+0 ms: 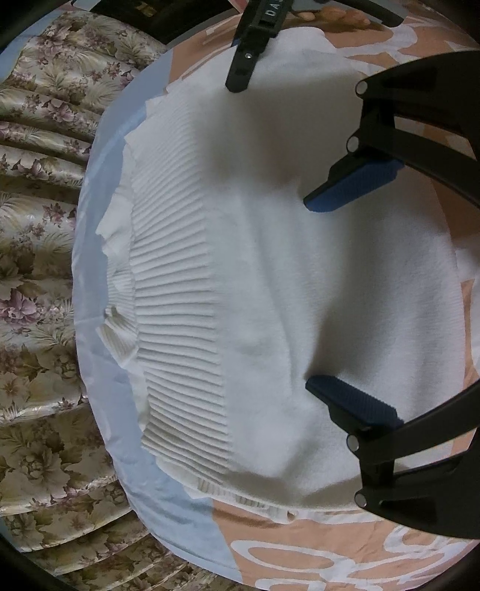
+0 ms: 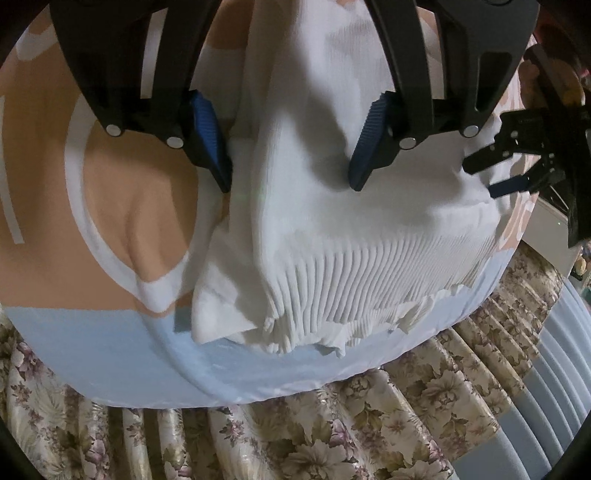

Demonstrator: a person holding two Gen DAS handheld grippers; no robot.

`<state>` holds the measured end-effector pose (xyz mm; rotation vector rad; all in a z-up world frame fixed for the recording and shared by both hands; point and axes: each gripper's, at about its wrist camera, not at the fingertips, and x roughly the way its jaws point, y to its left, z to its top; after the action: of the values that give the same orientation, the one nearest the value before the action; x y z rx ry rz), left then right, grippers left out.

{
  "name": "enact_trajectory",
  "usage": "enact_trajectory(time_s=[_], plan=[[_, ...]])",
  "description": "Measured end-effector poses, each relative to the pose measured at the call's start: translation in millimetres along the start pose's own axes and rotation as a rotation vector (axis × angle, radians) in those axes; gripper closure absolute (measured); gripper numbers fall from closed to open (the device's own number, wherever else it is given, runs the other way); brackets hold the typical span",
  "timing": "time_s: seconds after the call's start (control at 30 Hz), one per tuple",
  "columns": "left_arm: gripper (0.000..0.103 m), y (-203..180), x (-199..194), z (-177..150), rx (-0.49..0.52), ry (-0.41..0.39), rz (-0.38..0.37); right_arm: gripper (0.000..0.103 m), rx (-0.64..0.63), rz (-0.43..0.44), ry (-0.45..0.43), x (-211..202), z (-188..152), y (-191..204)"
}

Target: Fold small clothes

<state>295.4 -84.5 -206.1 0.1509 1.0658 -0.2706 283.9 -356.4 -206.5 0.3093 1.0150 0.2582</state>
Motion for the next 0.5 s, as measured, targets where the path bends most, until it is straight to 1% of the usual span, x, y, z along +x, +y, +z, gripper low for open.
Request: enact_trajectory(time_s=[0.17, 0.23, 0.3, 0.33, 0.4, 0.5], plan=[[0.012, -0.1, 2.2, 0.6, -0.002, 0.001, -0.002, 0.041, -0.023, -0.013, -0.009, -0.3, -3.3, 1.7], [0.011, -0.5, 3.3, 0.8, -0.003, 0.001, -0.001, 0.044, -0.026, -0.017, -0.009, 1.1, -1.8, 2.0], [0.011, -0.8, 4.0, 0.7, 0.002, 0.000, 0.003, 0.055, -0.038, -0.022, -0.006, 2.7, -0.8, 4.1], [0.010, -1.0, 4.5, 0.5, 0.004, -0.002, 0.006, 0.057, -0.042, -0.026, -0.005, 3.4, 0.1, 5.1], [0.010, -2.2, 6.3, 0.4, 0.011, -0.004, 0.014, 0.065, -0.048, -0.034, -0.004, 4.6, 1.5, 6.9], [0.009, -2.9, 7.6, 0.0, 0.015, -0.011, 0.021, 0.072, -0.063, -0.057, -0.005, 5.5, 2.9, 11.9]])
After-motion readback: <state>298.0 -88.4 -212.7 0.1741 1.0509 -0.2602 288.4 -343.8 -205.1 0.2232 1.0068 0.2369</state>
